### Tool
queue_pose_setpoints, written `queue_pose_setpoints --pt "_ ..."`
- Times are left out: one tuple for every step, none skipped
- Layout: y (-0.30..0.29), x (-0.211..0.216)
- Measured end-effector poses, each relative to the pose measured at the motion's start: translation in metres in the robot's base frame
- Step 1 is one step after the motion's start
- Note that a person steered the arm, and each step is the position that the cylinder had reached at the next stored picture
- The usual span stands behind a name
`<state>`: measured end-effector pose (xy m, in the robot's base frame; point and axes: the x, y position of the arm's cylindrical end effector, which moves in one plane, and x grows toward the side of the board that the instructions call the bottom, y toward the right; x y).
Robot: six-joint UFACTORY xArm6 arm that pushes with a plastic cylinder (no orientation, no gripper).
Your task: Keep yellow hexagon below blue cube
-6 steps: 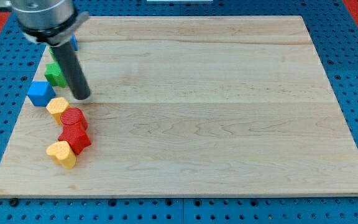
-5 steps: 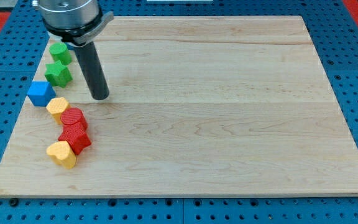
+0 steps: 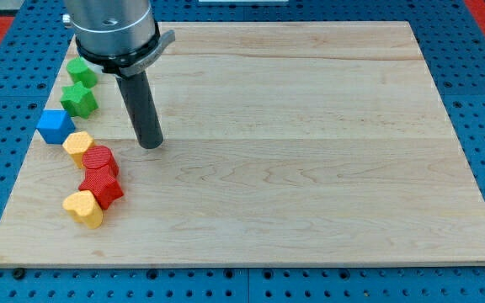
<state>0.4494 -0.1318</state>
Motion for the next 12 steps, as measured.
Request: queue_pose_setpoints --pt "-0.027 0.0" --pt "-0.049 0.002" --pt "-0.054 0.003" --pt "-0.054 0.013" --pt "-0.056 0.029" --pt "-0.06 0.039" --pt "-0.06 0.039" --pt "-0.066 0.039" --pt "-0.08 0.039" --pt "-0.081 0.039" --pt "-0.082 0.039" --pt "-0.088 0.039"
